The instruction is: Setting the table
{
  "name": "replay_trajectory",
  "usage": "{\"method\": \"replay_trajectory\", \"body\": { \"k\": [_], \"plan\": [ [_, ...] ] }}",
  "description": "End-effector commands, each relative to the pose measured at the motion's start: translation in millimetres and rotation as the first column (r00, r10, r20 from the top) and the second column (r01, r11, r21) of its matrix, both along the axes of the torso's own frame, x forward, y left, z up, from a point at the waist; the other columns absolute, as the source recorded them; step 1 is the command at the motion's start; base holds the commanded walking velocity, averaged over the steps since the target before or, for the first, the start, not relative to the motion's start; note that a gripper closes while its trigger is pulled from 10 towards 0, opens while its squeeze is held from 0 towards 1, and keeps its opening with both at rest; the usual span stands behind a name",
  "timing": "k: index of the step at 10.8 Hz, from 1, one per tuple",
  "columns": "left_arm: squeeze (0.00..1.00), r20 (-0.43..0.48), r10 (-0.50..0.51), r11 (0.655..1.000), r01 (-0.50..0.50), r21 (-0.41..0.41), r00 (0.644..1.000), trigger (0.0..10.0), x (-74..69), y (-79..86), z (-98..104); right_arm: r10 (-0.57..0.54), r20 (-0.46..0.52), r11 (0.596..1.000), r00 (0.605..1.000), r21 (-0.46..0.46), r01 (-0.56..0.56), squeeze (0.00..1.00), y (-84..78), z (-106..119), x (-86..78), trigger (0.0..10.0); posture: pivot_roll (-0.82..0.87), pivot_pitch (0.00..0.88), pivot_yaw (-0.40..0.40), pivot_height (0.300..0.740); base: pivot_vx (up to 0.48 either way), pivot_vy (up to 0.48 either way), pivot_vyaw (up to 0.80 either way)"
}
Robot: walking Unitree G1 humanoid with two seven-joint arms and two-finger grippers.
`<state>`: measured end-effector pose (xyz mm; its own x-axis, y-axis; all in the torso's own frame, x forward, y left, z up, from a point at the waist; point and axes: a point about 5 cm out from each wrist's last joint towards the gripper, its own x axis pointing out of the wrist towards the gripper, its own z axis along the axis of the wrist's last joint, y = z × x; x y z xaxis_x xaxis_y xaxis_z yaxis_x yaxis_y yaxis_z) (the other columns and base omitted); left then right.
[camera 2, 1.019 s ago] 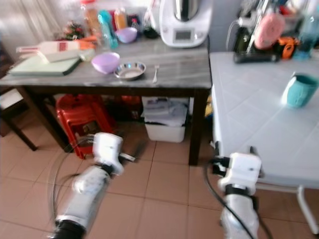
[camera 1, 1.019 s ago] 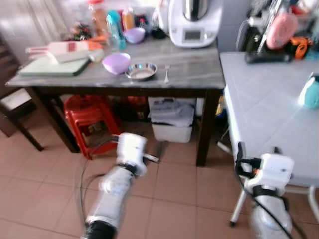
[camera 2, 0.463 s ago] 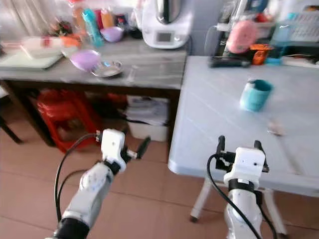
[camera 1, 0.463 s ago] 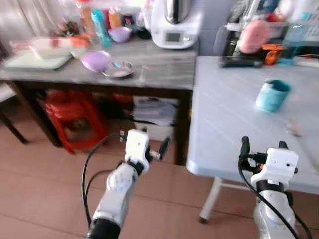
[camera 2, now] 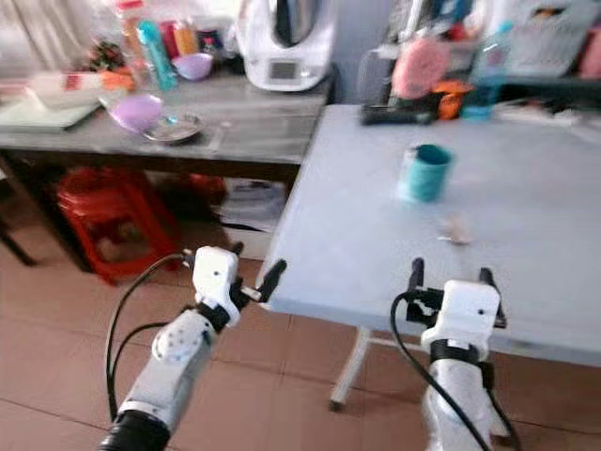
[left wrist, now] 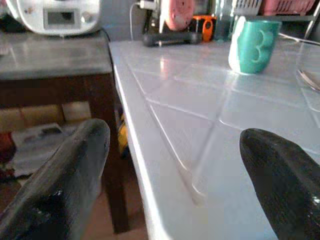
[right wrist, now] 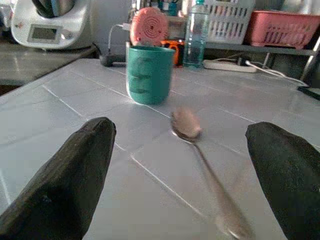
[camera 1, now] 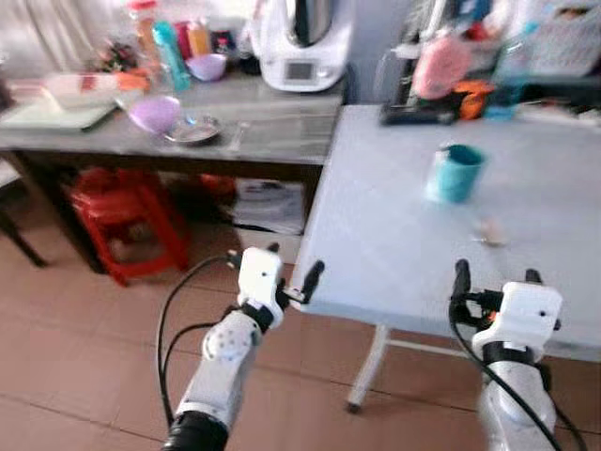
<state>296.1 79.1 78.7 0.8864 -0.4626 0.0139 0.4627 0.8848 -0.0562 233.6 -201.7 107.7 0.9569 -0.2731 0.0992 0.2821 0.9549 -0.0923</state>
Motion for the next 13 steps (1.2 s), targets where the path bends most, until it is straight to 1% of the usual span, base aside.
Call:
{"method": "replay_trajectory", "body": {
  "k": [1, 4, 6, 8, 10, 11, 12, 13],
  "plan": [
    [0.0, 0.003, 0.014, 1.0, -0.014, 0.012, 1.0, 10.0, 2.5, 5.9, 1.0, 0.019, 0.007, 1.0, 1.0, 0.004, -0.019, 0.0, 5.5, 1.8, 1.4, 10.0, -0.06, 0.0, 0.076, 0.74, 0.0, -0.326, 0.0],
    [0.0, -0.004, 0.005, 1.0, -0.005, 0.01, 1.0, 10.0, 3.7, 1.1, 0.4, 0.013, 0.005, 1.0, 1.0, -0.007, -0.013, 0.0, 1.6, 2.7, 0.8, 10.0, -0.08, 0.0, 0.078, 0.74, 0.0, -0.356, 0.0],
    [0.0, -0.007, -0.014, 0.999, 0.014, -0.038, 1.0, 10.0, 3.0, -3.5, 1.5, 0.011, 0.002, 1.0, 1.0, -0.008, -0.011, 0.0, 1.8, 1.6, -0.9, 10.0, -0.08, 0.0, 0.08, 0.74, 0.0, 0.0, 0.0],
    [0.0, 0.0, -0.017, 0.999, 0.017, -0.03, 1.0, 10.0, 5.1, -3.9, 2.7, 0.007, 0.001, 1.0, 1.0, -0.011, -0.007, 0.0, 0.3, 1.7, -0.5, 10.0, -0.09, 0.0, 0.082, 0.74, 0.0, 0.0, 0.0],
    [0.0, 0.013, -0.041, 0.999, 0.042, -0.029, 0.999, 10.0, 5.1, -5.4, 4.1, 0.009, -0.001, 1.0, 1.0, -0.016, -0.009, 0.0, 0.2, 1.8, 1.2, 10.0, -0.08, 0.0, 0.082, 0.74, 0.0, 0.0, 0.0],
    [0.0, 0.013, -0.04, 0.999, 0.041, -0.031, 0.999, 10.0, 5.3, -4.8, 4.0, 0.048, -0.001, 0.998, 0.999, -0.035, -0.048, 0.0, 4.0, 3.6, 3.2, 10.0, -0.08, 0.0, 0.082, 0.74, 0.0, 0.0, 0.0],
    [0.0, 0.012, -0.041, 0.999, 0.041, -0.025, 0.999, 10.0, 4.8, -4.4, 3.3, 0.048, 0.005, 0.999, 0.999, -0.022, -0.048, 0.0, 5.7, 4.2, 4.3, 10.0, -0.08, 0.0, 0.082, 0.74, 0.0, 0.0, 0.0],
    [0.0, 0.009, -0.046, 0.999, 0.046, -0.022, 0.999, 10.0, 4.1, -2.9, 2.6, 0.046, -0.007, 0.999, 0.999, 0.003, -0.046, 0.0, 6.6, 3.2, 9.7, 10.0, -0.08, 0.0, 0.082, 0.74, 0.0, 0.0, 0.0]
  ]
}}
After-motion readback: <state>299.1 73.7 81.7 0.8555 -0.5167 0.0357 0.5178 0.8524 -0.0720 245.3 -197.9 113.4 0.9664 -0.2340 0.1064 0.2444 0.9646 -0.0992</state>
